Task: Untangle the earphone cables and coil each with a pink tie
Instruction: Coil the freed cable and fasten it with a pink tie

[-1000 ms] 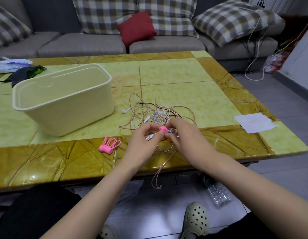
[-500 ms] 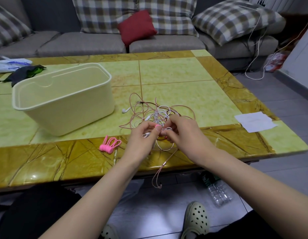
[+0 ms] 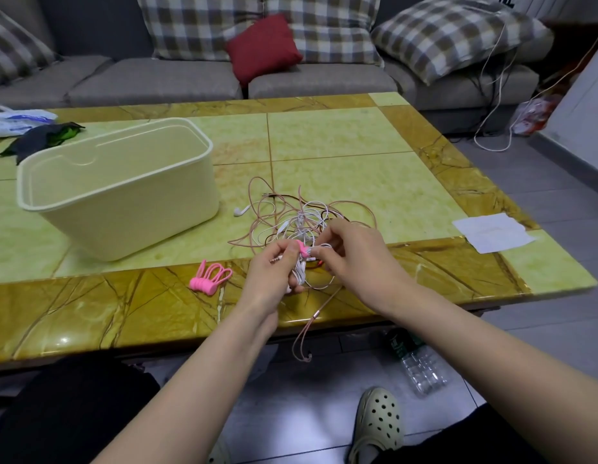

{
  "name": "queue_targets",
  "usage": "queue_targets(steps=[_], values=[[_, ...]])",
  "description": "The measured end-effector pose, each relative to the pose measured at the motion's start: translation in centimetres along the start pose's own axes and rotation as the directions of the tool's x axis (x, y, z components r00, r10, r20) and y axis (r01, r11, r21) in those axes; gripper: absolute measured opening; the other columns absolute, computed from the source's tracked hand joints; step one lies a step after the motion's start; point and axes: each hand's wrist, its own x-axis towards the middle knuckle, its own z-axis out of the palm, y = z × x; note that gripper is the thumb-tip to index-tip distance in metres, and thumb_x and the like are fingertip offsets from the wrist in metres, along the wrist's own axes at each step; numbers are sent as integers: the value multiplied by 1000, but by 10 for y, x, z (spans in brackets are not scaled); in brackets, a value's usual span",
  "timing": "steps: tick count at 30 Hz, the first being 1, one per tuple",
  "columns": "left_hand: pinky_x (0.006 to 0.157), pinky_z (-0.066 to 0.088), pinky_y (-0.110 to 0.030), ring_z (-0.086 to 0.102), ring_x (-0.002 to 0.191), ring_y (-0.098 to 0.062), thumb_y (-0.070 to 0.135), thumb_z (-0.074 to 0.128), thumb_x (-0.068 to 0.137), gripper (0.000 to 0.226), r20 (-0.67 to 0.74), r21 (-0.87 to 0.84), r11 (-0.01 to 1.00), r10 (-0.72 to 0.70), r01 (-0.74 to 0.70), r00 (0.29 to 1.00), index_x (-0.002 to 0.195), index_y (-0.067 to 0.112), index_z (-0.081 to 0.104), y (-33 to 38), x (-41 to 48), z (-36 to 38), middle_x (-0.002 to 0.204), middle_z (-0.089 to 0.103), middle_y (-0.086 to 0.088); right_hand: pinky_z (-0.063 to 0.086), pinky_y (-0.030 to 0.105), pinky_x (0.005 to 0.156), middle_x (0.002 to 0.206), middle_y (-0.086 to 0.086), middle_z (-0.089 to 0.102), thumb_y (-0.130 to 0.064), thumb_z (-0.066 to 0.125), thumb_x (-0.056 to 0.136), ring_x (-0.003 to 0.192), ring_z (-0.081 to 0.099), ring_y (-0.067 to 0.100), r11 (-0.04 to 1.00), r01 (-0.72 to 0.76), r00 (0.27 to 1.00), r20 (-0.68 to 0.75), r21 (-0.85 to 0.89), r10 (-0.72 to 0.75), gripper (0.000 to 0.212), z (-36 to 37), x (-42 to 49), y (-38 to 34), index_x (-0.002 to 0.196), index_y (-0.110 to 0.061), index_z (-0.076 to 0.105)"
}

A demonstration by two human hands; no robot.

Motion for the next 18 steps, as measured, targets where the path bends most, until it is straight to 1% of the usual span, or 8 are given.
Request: queue_targets(steps=[3, 5, 7, 9, 12, 15, 17, 18], values=[[40, 43, -14, 38, 37, -1, 20, 53, 95, 17, 37, 61, 997, 54, -56, 998, 80, 15, 61, 4, 0, -3, 58, 45, -3, 42, 32, 73, 89, -8, 53, -31, 59, 90, 87, 56, 16, 983, 45, 999, -4, -177, -46, 11, -2, 2, -3, 94, -22, 56], [41, 43, -14, 39, 38, 0, 19, 55, 94, 13, 45, 81, 993, 77, -81, 996, 83, 15, 62, 4, -1, -3, 69, 53, -6, 38, 31, 79, 105, -3, 50, -31, 56, 92, 99, 51, 16, 975, 70, 997, 34, -209, -64, 18, -2, 2, -5, 106, -20, 55], [41, 44, -14, 39, 38, 0, 19, 56, 93, 11, 55, 95, 992, 82, -87, 995, 87, 14, 63, 3, -2, -1, 78, 59, -5, 38, 32, 82, 113, -1, 55, -29, 54, 93, 105, 52, 18, 976, 77, 995, 85, -203, -61, 21, -1, 0, -6, 112, -19, 54], [42, 44, -15, 39, 39, 0, 19, 56, 93, 11, 58, 105, 991, 71, -77, 996, 90, 13, 64, 2, -3, 0, 81, 63, -2, 42, 34, 79, 105, 2, 65, -26, 55, 93, 99, 57, 22, 981, 64, 994, 95, -184, -47, 19, 0, 0, -5, 111, -19, 56], [44, 46, -16, 41, 42, -1, 16, 56, 93, 12, 113, 103, 992, 59, -71, 992, 87, 16, 67, 2, -6, -1, 75, 61, 0, 41, 33, 72, 98, 4, 68, -24, 55, 92, 91, 59, 24, 980, 43, 997, 75, -195, -29, 18, -2, -2, 1, 110, -21, 56], [48, 49, -17, 44, 47, -3, 8, 57, 92, 16, 182, 92, 994, 41, -58, 982, 90, 20, 67, 3, -7, -3, 73, 54, -7, 43, 34, 75, 101, 2, 67, -25, 55, 92, 95, 59, 23, 977, 28, 998, 62, -209, -15, 18, -4, -3, 5, 109, -21, 52], [48, 49, -18, 44, 48, -5, 7, 57, 92, 16, 173, 87, 995, 34, -50, 984, 96, 18, 66, 3, -6, -3, 69, 53, -6, 37, 32, 81, 105, 0, 61, -27, 57, 91, 102, 53, 21, 972, 40, 999, 13, -233, -38, 16, -4, -5, 6, 105, -19, 54], [48, 49, -17, 44, 47, -5, 7, 57, 92, 15, 157, 82, 995, 35, -48, 987, 99, 17, 66, 4, -5, -3, 64, 52, -4, 35, 30, 82, 106, 1, 57, -28, 59, 90, 104, 49, 21, 964, 62, 997, -30, -259, -72, 16, -4, -5, 6, 103, -18, 56]])
